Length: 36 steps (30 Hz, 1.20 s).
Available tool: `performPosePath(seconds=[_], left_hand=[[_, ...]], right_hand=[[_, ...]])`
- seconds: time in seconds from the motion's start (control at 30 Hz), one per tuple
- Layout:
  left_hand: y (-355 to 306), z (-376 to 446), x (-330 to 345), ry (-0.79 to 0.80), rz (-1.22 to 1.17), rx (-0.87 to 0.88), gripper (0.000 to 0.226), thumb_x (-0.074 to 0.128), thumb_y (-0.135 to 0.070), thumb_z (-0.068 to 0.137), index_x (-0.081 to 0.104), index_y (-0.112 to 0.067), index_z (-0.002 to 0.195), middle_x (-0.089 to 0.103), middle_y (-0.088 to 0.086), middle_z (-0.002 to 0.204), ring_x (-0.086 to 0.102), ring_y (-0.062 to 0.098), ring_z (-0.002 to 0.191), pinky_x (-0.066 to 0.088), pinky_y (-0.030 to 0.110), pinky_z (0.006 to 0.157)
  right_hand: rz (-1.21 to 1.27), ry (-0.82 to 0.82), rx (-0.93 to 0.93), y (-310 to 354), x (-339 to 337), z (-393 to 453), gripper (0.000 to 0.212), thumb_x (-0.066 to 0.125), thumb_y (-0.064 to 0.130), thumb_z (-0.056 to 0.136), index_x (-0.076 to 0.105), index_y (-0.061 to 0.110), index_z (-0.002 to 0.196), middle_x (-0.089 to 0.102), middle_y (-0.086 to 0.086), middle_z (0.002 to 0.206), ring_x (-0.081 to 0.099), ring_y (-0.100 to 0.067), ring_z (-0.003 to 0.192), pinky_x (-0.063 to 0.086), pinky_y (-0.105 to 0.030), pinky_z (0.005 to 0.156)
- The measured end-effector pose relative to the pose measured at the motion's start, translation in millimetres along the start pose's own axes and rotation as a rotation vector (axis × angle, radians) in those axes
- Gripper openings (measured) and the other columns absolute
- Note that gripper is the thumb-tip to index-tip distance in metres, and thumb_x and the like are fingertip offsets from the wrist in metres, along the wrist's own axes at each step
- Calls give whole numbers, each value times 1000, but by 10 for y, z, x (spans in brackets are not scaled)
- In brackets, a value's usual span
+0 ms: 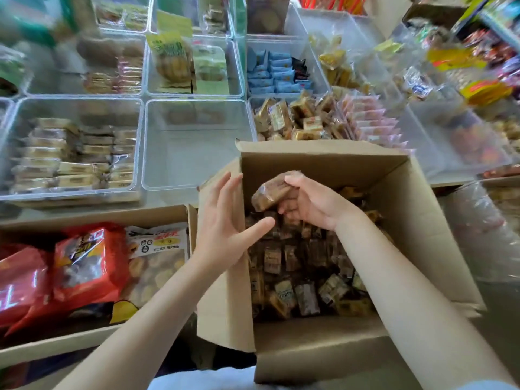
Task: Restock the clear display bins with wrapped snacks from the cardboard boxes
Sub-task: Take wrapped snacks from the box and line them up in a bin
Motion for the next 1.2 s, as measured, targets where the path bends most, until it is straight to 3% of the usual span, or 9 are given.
performPosePath(seconds=[0.2, 0.33, 0.43, 0.6, 0.7, 0.77, 0.87, 0.97, 1.2], left_hand=[[-242, 299, -615, -183, -200, 143, 45, 83, -21, 82, 55, -32, 115, 63, -17, 100, 62, -1, 91, 52, 20, 82], [-27, 494, -1331, -247, -190, 109, 39, 82, -16, 82, 60, -25, 112, 66, -10, 96, 64, 2, 77, 52, 17, 68], [317, 584, -1858, -203, -176, 54, 35, 81, -18, 83, 62, -30, 109, 69, -3, 97, 66, 4, 75, 57, 26, 68], [994, 722, -2651, -216, -327, -49, 29, 79, -29, 85, 66, -27, 111, 72, 2, 95, 69, 11, 77, 58, 29, 69], [1637, 921, -3190, -304, -90, -103, 29, 63, -34, 98, 64, -21, 124, 66, -5, 113, 64, 7, 96, 48, 19, 81], [2188, 1070, -3550, -351, 186, -183, 43, 56, -39, 100, 56, -14, 135, 58, 3, 131, 56, 18, 119, 43, 29, 97], [2890, 1217, -3785, -217, 548, -291, 64, 48, -47, 99, 34, -15, 154, 26, 10, 164, 21, 24, 151, 22, 42, 121], [3235, 1238, -3780, -36, 821, -293, 76, 26, -59, 100, 5, -20, 162, -9, 4, 168, -13, 19, 154, 0, 45, 126], [3281, 1205, -3823, -166, 679, -237, 69, 41, -47, 99, 24, -17, 159, 9, 8, 168, -1, 21, 156, 11, 45, 125]], right_hand=[[16, 108, -145, 365, 737, -5, 58, 49, 48, 100, 50, 5, 137, 69, -17, 106, 67, -28, 88, 47, -34, 76], [-418, -87, -148, 621, 1169, 218, 53, 42, 60, 99, 58, 19, 129, 73, -17, 105, 71, -36, 81, 51, -34, 62], [-554, -122, -279, 816, 1572, 518, 39, 55, 47, 98, 59, 21, 126, 67, -10, 115, 73, -27, 87, 58, -42, 72], [-493, -47, -328, 746, 2520, 1325, 28, 71, 8, 90, 62, 12, 116, 70, -12, 107, 72, -26, 81, 59, -38, 70], [-566, -173, -332, 720, 2864, 1869, 31, 74, 9, 88, 64, 9, 117, 70, -13, 105, 72, -23, 79, 61, -37, 71], [-666, -280, -350, 728, 2987, 2188, 31, 77, 16, 85, 66, 15, 114, 70, -6, 101, 71, -23, 84, 61, -38, 75], [-861, -432, -392, 788, 3147, 2580, 29, 76, 22, 84, 66, 22, 111, 65, 3, 102, 63, -18, 89, 49, -26, 73], [-984, -524, -407, 901, 3288, 2961, 28, 71, 19, 87, 64, 22, 114, 51, 3, 108, 54, -15, 90, 37, -22, 72], [-1141, -583, -407, 1029, 3549, 4125, 23, 66, 15, 91, 63, 18, 114, 50, -2, 113, 49, -14, 84, 37, -23, 71]])
Point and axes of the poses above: each hand's wrist, its own z-axis towards the middle knuckle, its own x-axis out of the palm, y = z × x, the point moved 5 cm from there along z, towards the middle knuckle
